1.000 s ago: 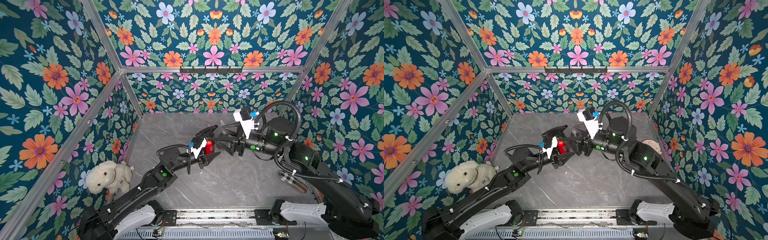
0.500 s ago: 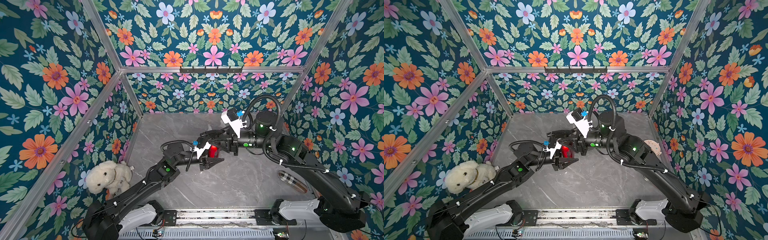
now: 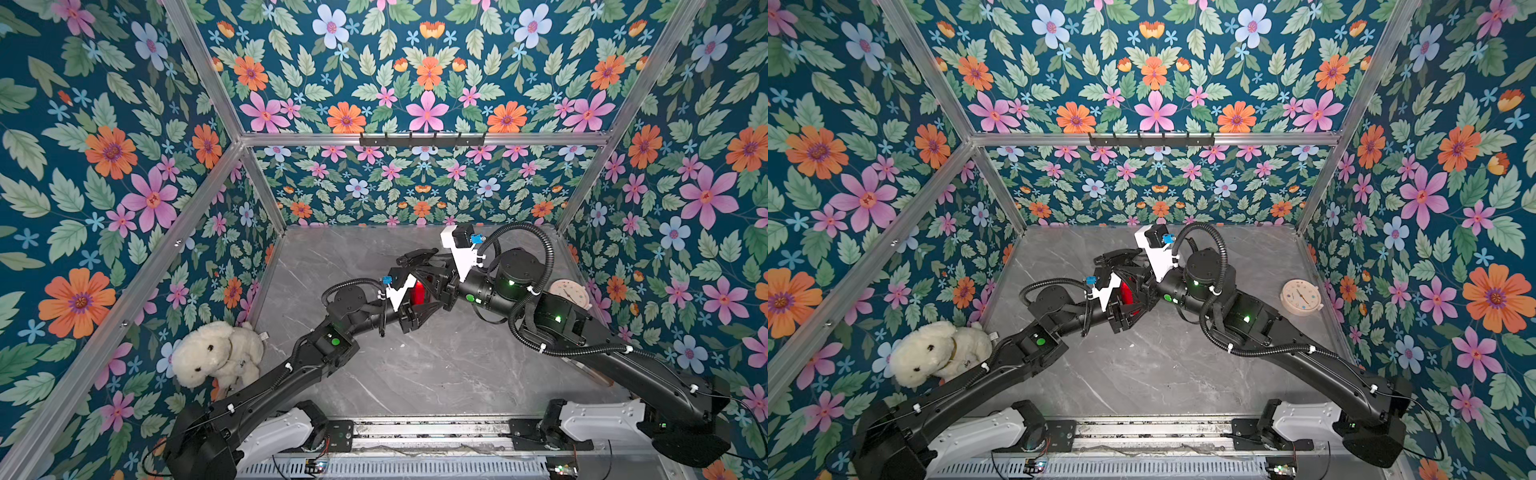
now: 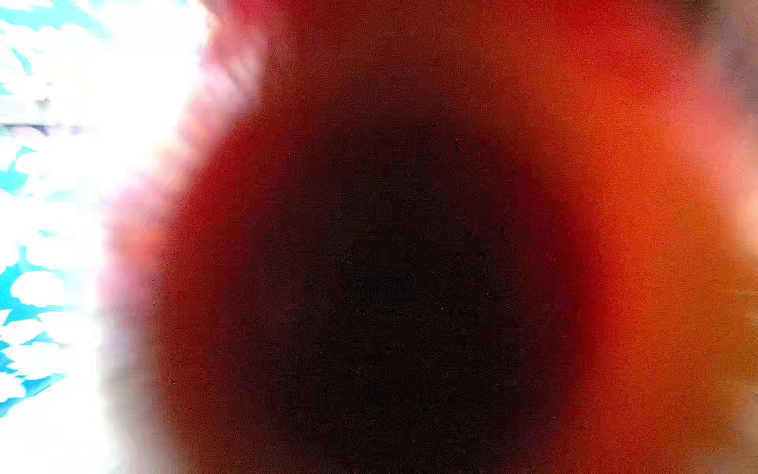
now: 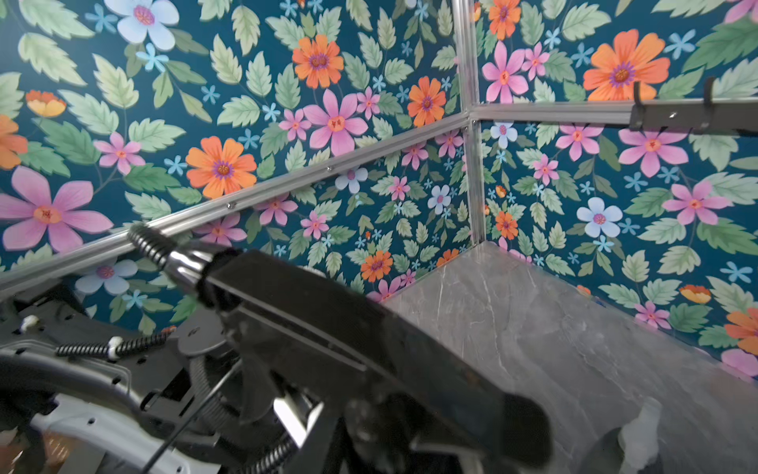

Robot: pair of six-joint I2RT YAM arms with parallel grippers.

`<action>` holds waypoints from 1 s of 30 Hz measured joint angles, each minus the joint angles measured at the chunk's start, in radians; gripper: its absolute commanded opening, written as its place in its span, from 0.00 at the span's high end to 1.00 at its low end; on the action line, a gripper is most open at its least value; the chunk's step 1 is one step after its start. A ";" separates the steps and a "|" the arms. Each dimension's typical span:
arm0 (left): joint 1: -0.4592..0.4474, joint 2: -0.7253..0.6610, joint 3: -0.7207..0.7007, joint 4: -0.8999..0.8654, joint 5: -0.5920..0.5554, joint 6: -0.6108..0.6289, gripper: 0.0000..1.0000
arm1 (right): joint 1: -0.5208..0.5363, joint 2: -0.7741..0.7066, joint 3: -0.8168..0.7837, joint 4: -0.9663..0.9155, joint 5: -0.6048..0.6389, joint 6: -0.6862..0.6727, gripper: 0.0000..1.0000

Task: Attach spray nozzles to spray bottles
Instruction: Screw the spray nozzle on the spray bottle, then place the spray bottle at the center of the board.

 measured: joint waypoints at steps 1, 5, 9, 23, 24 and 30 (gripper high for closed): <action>0.000 -0.001 -0.002 0.000 -0.010 0.000 0.02 | 0.000 -0.002 -0.003 0.001 0.002 0.003 0.92; -0.002 -0.006 -0.009 0.001 -0.046 0.000 0.00 | -0.001 -0.017 -0.030 0.018 0.008 0.020 0.94; 0.000 -0.005 -0.015 0.000 -0.104 -0.010 0.00 | -0.014 -0.046 -0.069 0.017 -0.006 0.021 0.94; 0.000 -0.050 -0.126 -0.021 -0.275 -0.051 0.00 | -0.121 -0.192 -0.228 0.054 0.108 0.018 0.94; 0.000 -0.067 -0.136 -0.028 -0.289 -0.056 0.00 | -0.129 -0.203 -0.257 0.062 0.124 0.013 0.94; 0.000 -0.226 -0.193 -0.098 -0.354 -0.080 0.00 | -0.139 -0.205 -0.523 0.180 0.196 0.020 0.94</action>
